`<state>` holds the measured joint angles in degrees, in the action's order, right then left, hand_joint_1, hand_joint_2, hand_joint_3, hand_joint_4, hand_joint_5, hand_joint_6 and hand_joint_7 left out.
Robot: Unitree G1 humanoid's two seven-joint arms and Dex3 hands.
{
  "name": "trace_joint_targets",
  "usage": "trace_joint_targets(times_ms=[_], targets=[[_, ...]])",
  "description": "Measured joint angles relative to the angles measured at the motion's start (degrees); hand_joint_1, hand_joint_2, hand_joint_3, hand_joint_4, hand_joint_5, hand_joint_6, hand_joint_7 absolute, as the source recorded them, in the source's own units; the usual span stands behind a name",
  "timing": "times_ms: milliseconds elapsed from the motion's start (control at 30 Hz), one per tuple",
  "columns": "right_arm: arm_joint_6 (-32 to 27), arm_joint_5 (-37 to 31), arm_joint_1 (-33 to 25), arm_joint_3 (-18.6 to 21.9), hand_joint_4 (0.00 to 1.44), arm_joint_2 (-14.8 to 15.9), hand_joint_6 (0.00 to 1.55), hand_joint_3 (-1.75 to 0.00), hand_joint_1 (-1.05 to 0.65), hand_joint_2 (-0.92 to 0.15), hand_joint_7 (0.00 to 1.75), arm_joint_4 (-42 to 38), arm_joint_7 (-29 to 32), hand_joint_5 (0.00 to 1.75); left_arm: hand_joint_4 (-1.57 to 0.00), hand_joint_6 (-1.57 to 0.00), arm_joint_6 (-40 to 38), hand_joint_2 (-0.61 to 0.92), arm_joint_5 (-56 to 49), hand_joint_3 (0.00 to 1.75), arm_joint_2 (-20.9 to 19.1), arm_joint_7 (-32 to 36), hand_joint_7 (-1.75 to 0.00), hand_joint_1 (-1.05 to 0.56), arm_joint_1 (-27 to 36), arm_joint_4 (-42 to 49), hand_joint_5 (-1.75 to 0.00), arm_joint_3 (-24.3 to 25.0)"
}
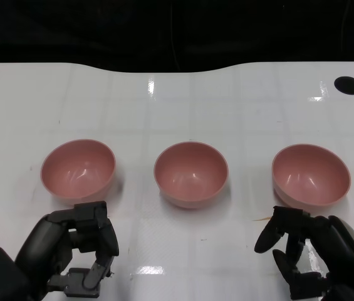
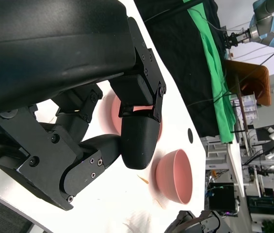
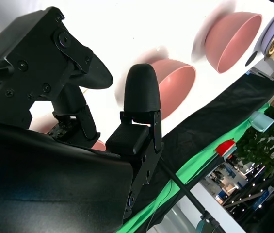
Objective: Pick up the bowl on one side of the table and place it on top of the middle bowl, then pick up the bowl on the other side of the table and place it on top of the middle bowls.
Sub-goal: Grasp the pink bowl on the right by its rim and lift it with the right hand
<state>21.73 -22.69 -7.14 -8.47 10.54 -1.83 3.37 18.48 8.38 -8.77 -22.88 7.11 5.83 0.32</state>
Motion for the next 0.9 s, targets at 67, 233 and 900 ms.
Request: trace_joint_targets(times_ms=[67,233,900], targets=[[0.0,-0.1,0.1,0.5,0.68,-0.1,0.74,-0.9,-0.13,-0.46,0.76,0.0,0.6,1.24,-0.85,-0.87,0.1,0.41,-0.2,1.28,0.0,0.3,-1.47,-0.26,0.1,0.0,-1.69,0.0],[-1.0,-0.7,0.4,1.4,0.62,-0.2,0.73,-0.63,-0.2,-0.56,0.48,0.2,1.5,1.05,-0.84,-0.85,0.4,0.45,-1.1,1.24,0.0,0.3,-1.48,-0.25,0.4,-0.2,-1.71,0.1],[-5.2,-7.2,2.6,3.1,0.31,2.8,0.48,-0.04,-0.35,-0.82,0.16,3.8,3.4,0.75,-0.84,-0.85,-0.1,0.42,-0.8,1.28,0.0,0.3,-1.49,-0.23,1.0,-1.5,-1.7,0.1]])
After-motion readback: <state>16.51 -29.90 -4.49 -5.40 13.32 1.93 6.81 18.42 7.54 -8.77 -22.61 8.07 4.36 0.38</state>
